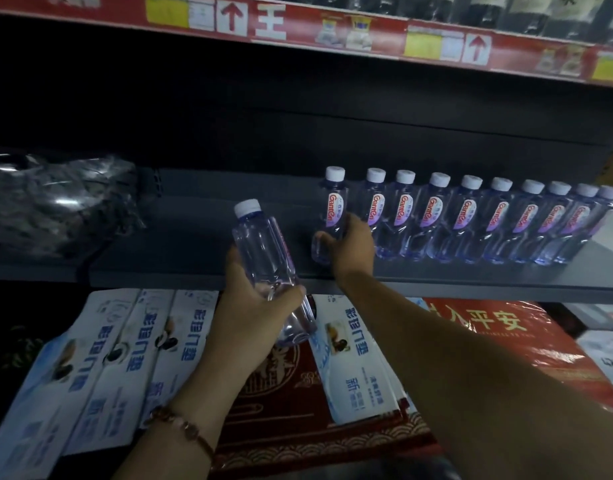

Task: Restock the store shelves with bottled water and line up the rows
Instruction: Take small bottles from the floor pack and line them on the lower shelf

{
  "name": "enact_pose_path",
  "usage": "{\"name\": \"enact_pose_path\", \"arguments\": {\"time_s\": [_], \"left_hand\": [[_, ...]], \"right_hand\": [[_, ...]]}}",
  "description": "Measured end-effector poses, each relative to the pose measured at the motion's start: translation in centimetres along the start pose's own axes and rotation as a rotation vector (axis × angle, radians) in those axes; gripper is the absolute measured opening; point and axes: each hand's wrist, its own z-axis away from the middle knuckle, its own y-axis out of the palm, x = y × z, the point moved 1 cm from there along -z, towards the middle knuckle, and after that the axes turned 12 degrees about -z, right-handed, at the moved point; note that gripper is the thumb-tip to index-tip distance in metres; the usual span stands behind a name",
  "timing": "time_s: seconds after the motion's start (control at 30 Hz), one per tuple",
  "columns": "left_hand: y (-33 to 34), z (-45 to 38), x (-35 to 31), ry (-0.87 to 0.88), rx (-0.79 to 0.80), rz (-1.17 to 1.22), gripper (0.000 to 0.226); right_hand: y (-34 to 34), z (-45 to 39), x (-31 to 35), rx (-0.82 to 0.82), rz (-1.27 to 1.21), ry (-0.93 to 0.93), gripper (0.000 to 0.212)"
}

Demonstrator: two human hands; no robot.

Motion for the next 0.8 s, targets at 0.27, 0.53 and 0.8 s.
{"name": "enact_pose_path", "arguments": {"time_s": [0.27,0.53,0.8], "left_hand": [[-0.3,-0.5,0.4,-0.014,0.029,0.005,0.085],[-0.1,-0.7,0.8,-0.005,0.058,0.055,0.078],[0.7,0.2,1.6,0.096,0.202,-0.077,0.074]], "right_hand": [[0.9,-1.0,-0.4,-0.09,0.006,-0.007,0.046],[-1.0,4.0,1.0,0.085,-0.122,0.045,0.049],[-5.7,10.3,1.9,0.764,-0.42,0.54,0.046]]}}
